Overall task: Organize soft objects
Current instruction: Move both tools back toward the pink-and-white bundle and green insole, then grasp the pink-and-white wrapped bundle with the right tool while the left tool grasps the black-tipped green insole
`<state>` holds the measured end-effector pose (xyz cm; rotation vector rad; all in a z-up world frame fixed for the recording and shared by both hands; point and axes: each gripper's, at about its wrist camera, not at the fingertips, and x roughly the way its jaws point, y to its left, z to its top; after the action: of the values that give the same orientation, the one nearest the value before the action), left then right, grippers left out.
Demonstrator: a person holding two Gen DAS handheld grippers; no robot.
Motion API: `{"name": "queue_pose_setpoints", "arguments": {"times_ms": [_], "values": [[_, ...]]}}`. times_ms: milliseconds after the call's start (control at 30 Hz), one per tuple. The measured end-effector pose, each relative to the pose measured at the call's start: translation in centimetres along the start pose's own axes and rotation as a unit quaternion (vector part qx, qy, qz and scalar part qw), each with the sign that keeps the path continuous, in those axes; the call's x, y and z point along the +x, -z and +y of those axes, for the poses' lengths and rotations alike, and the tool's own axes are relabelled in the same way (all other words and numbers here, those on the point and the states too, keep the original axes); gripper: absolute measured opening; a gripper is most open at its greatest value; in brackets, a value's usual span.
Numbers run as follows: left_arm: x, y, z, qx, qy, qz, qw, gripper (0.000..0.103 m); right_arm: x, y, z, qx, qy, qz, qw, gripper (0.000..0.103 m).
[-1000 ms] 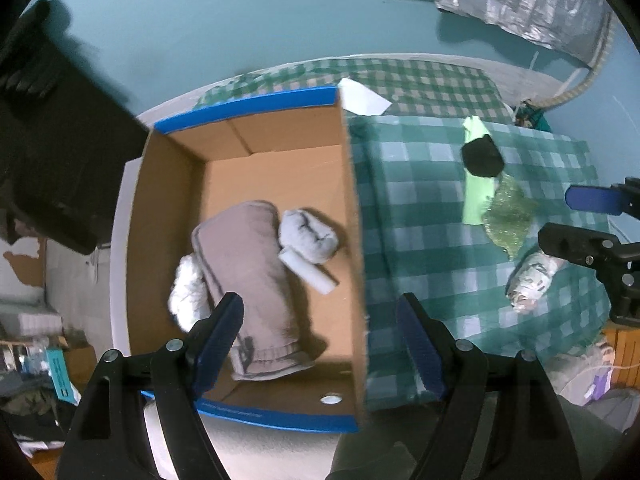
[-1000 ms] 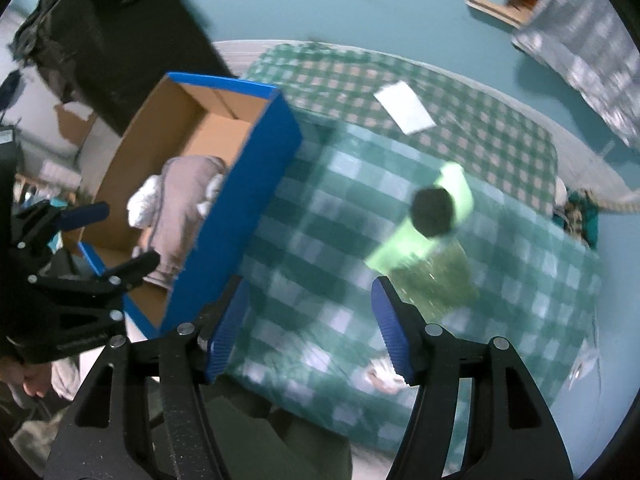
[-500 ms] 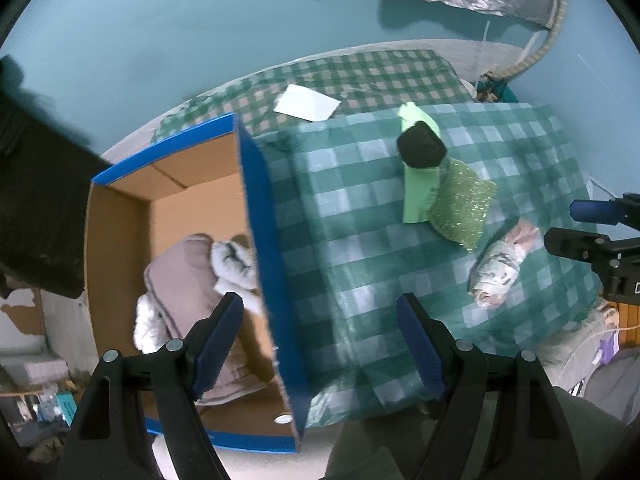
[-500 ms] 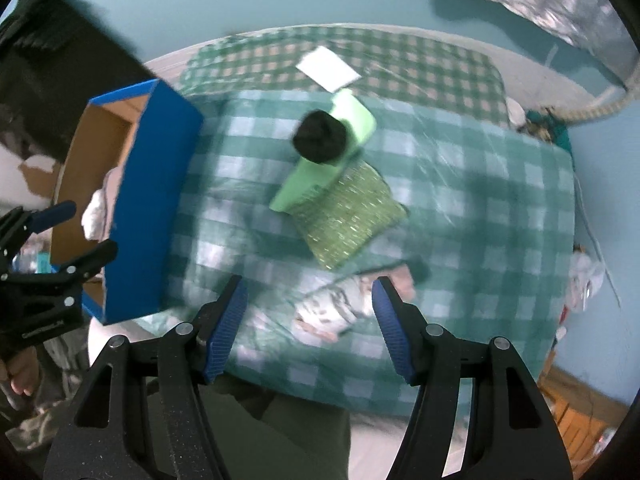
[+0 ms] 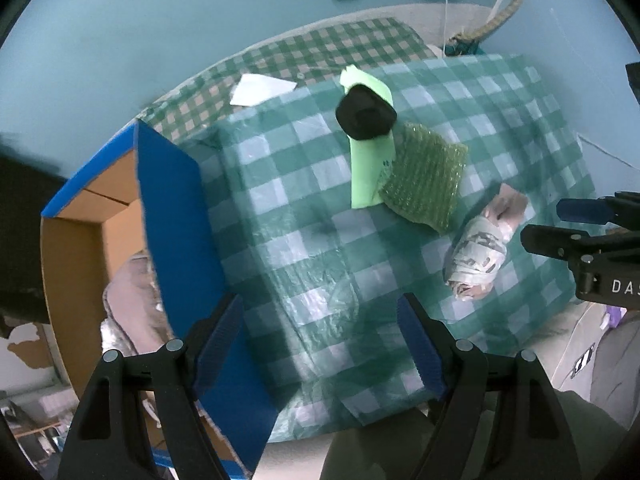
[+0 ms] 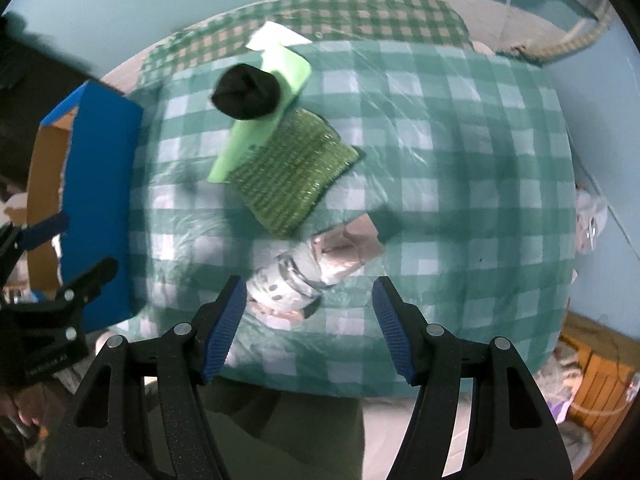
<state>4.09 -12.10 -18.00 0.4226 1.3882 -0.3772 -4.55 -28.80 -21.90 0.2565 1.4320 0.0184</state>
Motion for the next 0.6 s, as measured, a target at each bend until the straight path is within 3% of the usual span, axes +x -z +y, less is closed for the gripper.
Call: {"name": "queue_pose_setpoints", "arguments": {"times_ms": [600], "values": [[3.6,-0.1,-0.2,-0.011,-0.003,0.024,0.9996,0.080,7.0,0.0,-1.5,0.120,-0.012,0.030,0.992,0.065]]}}
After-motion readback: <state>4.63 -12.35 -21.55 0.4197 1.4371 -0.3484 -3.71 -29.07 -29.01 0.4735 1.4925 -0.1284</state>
